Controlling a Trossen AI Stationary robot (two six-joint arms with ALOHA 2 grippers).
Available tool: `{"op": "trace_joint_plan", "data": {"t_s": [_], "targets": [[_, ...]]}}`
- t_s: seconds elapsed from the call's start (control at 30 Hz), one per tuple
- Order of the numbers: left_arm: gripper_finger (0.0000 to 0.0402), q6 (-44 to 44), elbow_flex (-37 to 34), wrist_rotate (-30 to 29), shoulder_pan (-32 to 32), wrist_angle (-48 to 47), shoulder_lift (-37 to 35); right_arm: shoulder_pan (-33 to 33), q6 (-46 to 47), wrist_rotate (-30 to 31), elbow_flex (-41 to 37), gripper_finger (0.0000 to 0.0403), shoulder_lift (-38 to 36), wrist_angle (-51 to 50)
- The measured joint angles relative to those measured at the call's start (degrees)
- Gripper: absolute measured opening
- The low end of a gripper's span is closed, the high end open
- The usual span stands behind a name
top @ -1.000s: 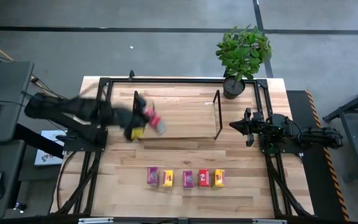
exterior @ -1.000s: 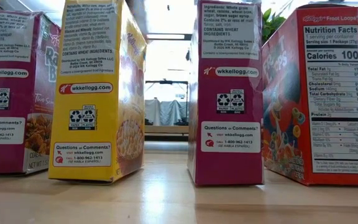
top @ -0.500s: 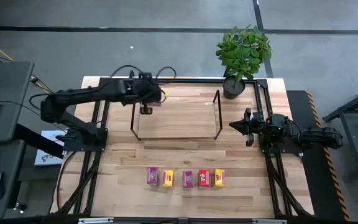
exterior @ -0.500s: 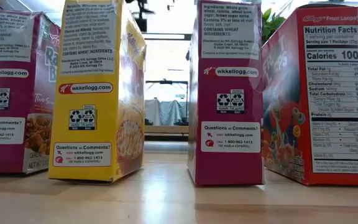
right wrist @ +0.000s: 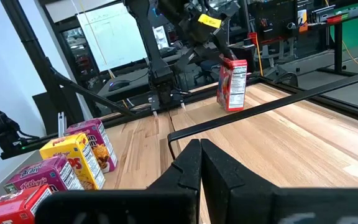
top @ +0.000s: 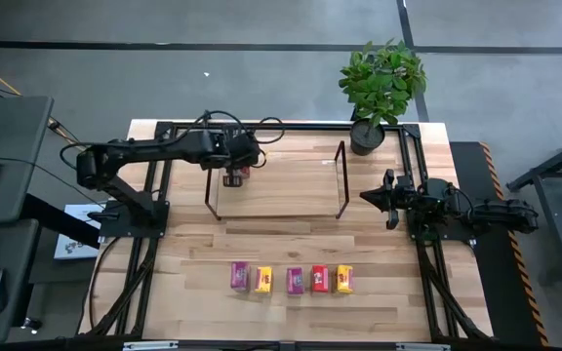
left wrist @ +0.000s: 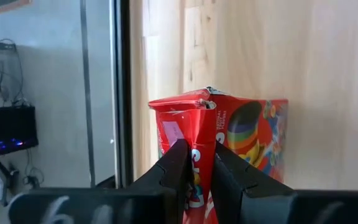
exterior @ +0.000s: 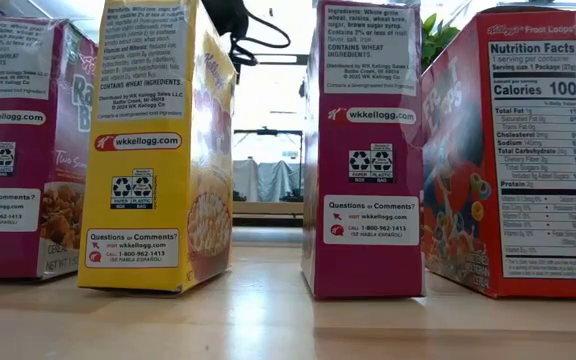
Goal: Stack cereal on shelf
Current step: Put the red cereal box on the shelf, then put the yellow cereal box on the shelf
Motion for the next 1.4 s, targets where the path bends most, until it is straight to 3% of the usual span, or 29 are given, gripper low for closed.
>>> {"op": "trace_joint_plan", "data": {"t_s": [0.3, 0.57, 1.07, 1.4], "targets": [[0.0044, 3.5, -5.5, 0.8, 0.1, 3.5, -5.7, 0.0, 0.0, 0.0, 0.0, 0.0000, 0.0, 0.0], [0.0049, 4.2, -7.4, 1.0, 0.0, 4.5, -6.2, 0.0, 0.0, 0.0, 0.0, 0.0000, 0.0, 0.0], [0.0182, -0.3, -7.6, 0.8, -2.5, 5.1, -6.0, 0.0, 0.0, 0.0, 0.0, 0.0000, 0.0, 0.0], [0.0195, -1.8, -7.6, -1.3, -5.3, 3.9, -6.7, 0.0, 0.0, 0.0, 0.0, 0.0000, 0.0, 0.0]]}}
